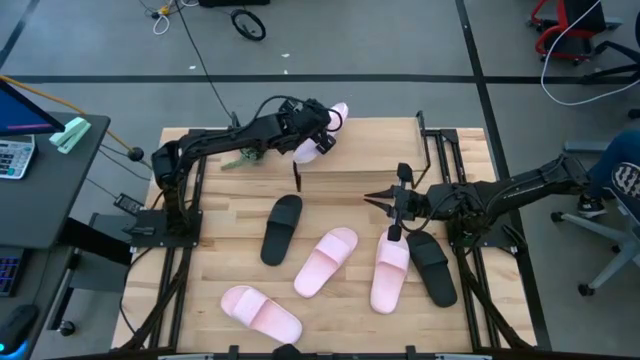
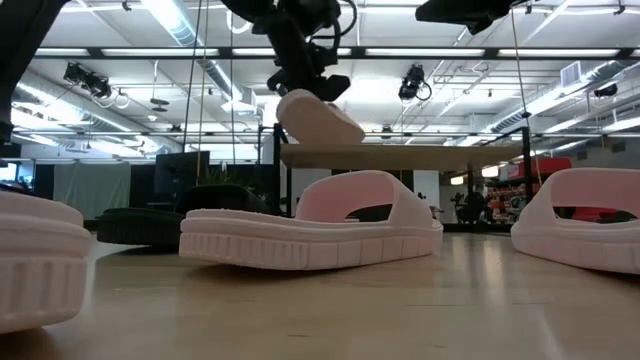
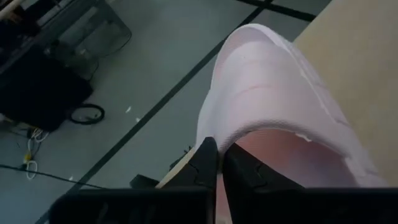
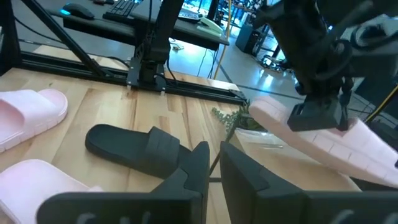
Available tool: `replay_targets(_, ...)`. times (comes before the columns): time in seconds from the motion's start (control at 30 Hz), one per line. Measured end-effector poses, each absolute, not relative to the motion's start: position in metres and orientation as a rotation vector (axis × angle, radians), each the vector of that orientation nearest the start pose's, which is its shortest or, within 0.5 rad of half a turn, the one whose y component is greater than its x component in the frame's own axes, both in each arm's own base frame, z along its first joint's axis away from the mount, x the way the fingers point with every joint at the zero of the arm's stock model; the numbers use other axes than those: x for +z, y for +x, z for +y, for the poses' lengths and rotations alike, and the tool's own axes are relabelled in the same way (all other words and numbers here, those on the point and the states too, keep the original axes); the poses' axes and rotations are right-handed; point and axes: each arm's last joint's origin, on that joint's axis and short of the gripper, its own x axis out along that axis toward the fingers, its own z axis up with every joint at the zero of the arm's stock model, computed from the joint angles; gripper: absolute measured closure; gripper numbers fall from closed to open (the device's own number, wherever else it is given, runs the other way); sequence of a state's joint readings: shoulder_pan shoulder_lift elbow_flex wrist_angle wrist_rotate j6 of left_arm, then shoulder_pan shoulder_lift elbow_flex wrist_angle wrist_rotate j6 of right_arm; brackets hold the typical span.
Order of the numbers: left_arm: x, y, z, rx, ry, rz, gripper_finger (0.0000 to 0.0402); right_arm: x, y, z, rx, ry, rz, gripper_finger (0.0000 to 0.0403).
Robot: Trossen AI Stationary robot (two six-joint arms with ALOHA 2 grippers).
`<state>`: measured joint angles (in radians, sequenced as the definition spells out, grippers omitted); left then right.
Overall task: Pick and place slides into the shelf
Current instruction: Put the top left pink slide on the shelf
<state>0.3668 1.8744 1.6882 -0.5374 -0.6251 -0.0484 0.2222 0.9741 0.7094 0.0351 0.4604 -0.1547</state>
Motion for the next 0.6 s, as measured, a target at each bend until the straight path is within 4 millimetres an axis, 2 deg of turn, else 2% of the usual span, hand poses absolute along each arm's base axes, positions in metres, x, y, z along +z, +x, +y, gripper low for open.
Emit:
replay_targets(0.47, 0.3131, 0.3871, 0.1667, 0.959, 0.079, 0.690, 0.0246, 0.2937, 0.2125, 0.0348, -0.219, -0.234, 0.241, 0.0357)
replay_targets(0.6, 0.3156, 0.3889, 0.1674, 0.964, 0.075, 0.655, 0.0221, 0.2937, 0.2125, 0.0348, -0.219, -0.234, 0.242, 0.0357)
